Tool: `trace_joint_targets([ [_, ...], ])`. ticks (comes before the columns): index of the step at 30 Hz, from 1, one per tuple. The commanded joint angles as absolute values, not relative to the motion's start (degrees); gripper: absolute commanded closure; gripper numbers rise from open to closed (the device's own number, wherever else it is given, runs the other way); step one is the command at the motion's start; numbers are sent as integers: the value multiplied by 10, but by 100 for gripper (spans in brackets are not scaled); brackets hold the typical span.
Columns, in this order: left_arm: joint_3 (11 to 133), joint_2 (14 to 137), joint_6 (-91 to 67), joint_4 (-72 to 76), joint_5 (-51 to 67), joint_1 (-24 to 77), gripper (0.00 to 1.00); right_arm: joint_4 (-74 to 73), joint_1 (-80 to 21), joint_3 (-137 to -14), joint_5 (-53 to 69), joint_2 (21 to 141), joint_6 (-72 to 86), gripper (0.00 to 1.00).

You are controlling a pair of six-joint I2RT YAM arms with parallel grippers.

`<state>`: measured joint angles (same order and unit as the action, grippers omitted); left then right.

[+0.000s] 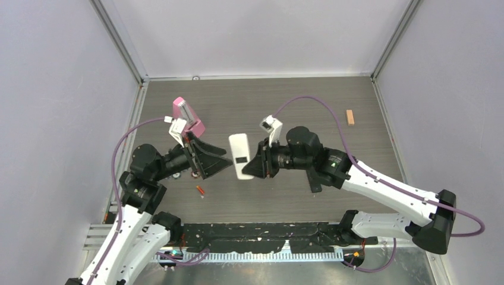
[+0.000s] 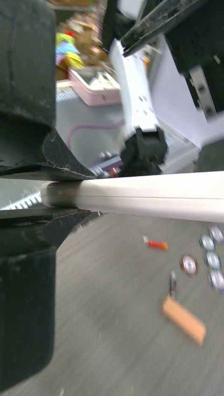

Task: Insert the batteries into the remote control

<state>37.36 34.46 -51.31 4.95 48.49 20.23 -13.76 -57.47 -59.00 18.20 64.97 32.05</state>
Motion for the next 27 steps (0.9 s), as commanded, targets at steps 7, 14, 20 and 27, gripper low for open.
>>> trace_joint_targets([
  [7,433,325,-362,-272,255,200,0,-368,-410,-647,-189,692,244,95],
  [14,418,273,-378,-289,272,200,0,-421,-328,-715,-357,904,170,95],
  [20,400,234,-392,-286,313,200,0,-436,-279,-768,-438,1036,140,95],
  [27,390,211,-391,-278,337,200,0,-443,-232,-826,-445,1127,108,95],
])
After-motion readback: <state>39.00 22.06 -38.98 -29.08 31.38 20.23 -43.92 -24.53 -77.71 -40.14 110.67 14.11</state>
